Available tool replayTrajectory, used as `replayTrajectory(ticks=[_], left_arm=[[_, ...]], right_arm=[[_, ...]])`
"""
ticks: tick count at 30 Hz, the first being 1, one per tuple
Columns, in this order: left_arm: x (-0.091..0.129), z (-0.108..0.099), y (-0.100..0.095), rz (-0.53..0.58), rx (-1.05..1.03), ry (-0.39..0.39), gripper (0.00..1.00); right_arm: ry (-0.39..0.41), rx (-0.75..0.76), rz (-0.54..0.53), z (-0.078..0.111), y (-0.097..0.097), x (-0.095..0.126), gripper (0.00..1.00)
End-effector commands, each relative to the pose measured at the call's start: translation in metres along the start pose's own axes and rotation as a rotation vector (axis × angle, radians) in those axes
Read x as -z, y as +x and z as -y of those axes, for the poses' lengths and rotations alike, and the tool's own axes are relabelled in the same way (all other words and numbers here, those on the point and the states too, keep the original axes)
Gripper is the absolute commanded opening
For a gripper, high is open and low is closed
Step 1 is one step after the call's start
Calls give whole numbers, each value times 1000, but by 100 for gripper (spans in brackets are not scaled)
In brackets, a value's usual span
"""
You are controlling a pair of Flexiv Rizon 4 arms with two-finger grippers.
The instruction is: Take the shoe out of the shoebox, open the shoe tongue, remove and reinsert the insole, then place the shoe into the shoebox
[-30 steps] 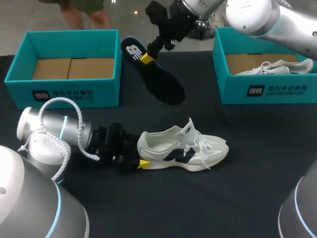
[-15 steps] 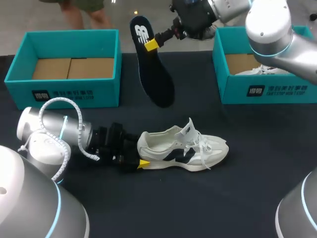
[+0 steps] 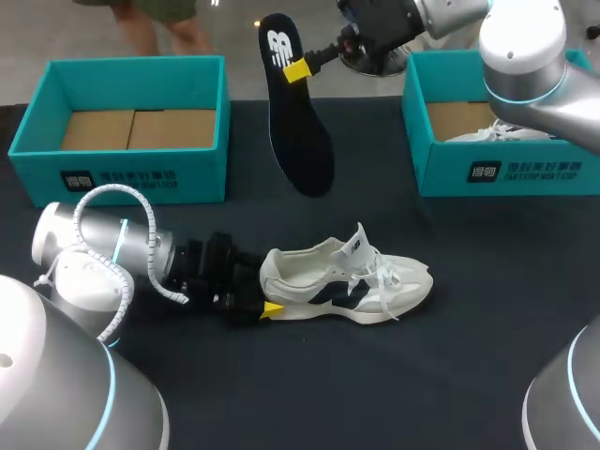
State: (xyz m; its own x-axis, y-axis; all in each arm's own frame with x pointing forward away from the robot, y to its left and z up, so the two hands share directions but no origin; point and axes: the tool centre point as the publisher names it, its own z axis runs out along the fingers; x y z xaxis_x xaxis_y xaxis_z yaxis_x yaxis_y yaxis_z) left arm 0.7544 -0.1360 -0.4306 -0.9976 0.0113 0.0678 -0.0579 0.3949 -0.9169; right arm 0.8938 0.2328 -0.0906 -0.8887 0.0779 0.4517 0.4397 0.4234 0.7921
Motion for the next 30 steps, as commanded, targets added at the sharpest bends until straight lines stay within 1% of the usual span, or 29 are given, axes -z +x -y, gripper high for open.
replayTrajectory(ticks=[1, 20, 22, 23, 25, 29, 30], left_arm=[[-2, -1, -1, -1, 1, -3, 0], [-2, -1, -1, -1, 1, -3, 0], [-2, -1, -1, -1, 1, -3, 0], [-2, -1, -1, -1, 1, -3, 0], [-2, -1, -1, -1, 1, -3, 0], [-2, -1, -1, -1, 1, -3, 0], [-2, -1, -1, -1, 1, -3, 0]], right_arm=[[7, 0, -3, -2, -2, 0, 0], [7, 0, -3, -2, -2, 0, 0], [-52, -15, -7, -4, -2, 2, 0], [-61, -31, -3, -5, -2, 3, 0], [-105, -50, -4, -8, -2, 6, 0], [-154, -126, -13, -15, -1, 12, 0], [-153, -149, -12, -16, 0, 13, 0]])
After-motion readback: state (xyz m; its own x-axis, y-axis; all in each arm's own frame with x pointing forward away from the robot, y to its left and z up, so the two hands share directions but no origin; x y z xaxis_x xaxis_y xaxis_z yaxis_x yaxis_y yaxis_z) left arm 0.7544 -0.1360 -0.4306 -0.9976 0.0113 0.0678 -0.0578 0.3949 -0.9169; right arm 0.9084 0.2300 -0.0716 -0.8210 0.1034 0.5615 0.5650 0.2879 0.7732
